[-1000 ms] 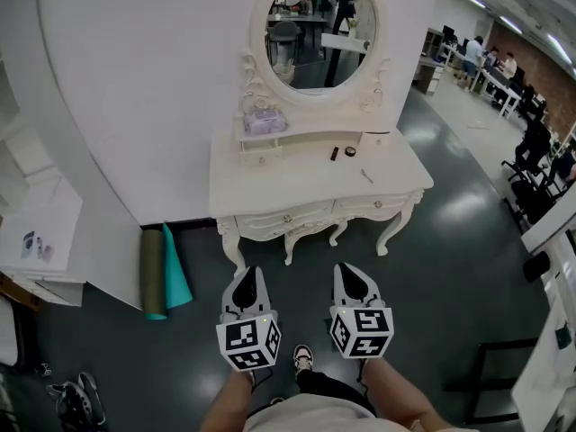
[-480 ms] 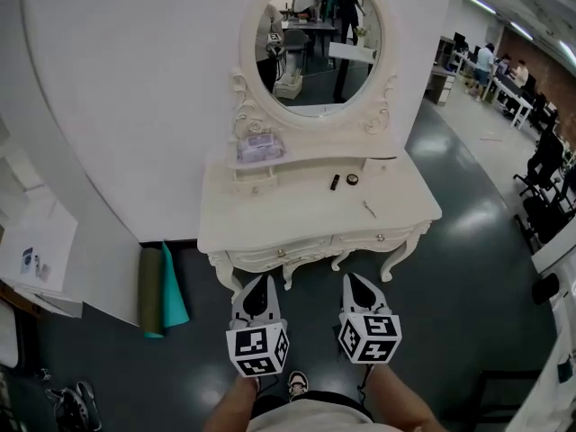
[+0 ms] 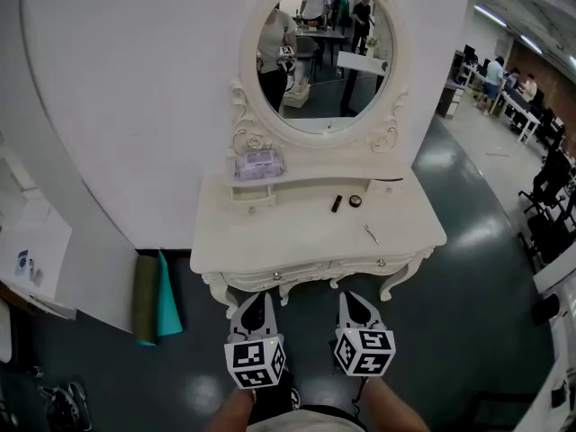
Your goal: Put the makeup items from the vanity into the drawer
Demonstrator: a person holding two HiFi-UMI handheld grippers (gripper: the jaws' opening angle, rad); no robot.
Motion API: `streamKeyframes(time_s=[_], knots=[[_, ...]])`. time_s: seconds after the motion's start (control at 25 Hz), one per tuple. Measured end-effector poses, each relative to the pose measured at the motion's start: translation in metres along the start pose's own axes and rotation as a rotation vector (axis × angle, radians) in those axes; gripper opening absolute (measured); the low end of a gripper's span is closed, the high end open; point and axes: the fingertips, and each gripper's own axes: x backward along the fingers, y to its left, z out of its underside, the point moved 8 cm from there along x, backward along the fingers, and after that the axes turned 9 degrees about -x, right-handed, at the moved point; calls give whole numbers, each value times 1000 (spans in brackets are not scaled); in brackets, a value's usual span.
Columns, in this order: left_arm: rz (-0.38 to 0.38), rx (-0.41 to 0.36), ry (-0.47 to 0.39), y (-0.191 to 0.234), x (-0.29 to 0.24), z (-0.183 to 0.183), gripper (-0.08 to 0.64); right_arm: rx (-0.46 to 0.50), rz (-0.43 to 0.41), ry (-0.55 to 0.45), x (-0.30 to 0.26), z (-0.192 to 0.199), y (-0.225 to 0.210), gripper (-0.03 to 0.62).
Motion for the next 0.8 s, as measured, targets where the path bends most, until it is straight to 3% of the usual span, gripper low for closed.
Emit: streamKeyframes(time_s=[0.28,0.8], knots=[[30,6,-6,7,-63,-3,11,17,47,-10,-47,-20,-19,17],[50,1,-41,44,-201,-53,11,47,78,-38,-164,-95,-29,17]])
